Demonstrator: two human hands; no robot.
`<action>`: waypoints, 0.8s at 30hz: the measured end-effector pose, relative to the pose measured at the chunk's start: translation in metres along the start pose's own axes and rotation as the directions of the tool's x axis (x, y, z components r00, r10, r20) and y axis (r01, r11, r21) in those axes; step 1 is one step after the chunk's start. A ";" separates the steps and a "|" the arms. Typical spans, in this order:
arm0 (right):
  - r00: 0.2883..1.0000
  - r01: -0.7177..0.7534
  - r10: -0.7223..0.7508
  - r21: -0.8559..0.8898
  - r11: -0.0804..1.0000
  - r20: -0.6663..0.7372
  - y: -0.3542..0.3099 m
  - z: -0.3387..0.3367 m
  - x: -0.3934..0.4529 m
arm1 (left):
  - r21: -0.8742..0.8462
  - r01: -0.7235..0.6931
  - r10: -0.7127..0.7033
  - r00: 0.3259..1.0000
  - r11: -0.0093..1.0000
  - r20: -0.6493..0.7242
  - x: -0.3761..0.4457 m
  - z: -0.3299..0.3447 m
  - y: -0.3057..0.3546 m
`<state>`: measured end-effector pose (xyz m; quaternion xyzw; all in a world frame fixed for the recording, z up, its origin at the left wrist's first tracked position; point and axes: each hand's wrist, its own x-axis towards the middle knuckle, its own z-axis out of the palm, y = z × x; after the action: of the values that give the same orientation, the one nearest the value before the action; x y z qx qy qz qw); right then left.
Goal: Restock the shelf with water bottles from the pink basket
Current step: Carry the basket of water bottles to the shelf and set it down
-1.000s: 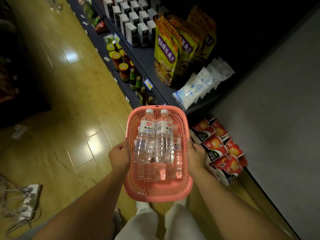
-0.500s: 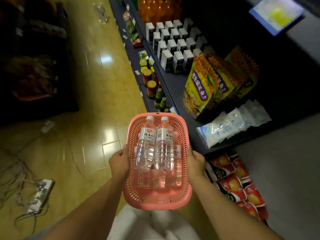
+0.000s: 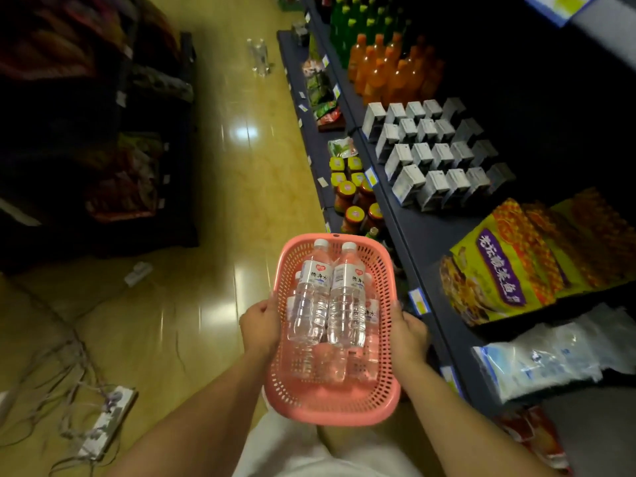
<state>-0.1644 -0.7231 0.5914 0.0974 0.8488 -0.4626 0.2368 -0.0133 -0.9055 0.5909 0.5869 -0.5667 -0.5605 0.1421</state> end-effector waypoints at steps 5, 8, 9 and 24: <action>0.997 0.061 -0.064 0.062 0.996 0.048 -0.061 0.053 0.014 | -0.052 0.057 -0.060 0.997 0.997 -0.046 0.067 -0.026 0.023; 0.991 0.083 -0.089 0.069 0.994 0.097 -0.093 0.081 0.029 | -0.039 0.041 -0.044 0.997 0.998 -0.065 0.099 -0.037 0.045; 0.990 0.082 -0.089 0.071 0.994 0.109 -0.103 0.091 0.035 | -0.041 0.034 -0.037 0.996 0.999 -0.075 0.108 -0.040 0.053; 0.979 0.113 -0.104 -0.040 0.993 0.173 -0.264 0.219 0.157 | -0.050 0.041 -0.052 0.970 0.998 -0.238 0.275 -0.036 0.167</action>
<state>-0.3342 -1.0596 0.6087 0.0051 0.8406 -0.4603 0.2855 -0.1426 -1.2021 0.6003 0.6599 -0.5188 -0.5015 0.2094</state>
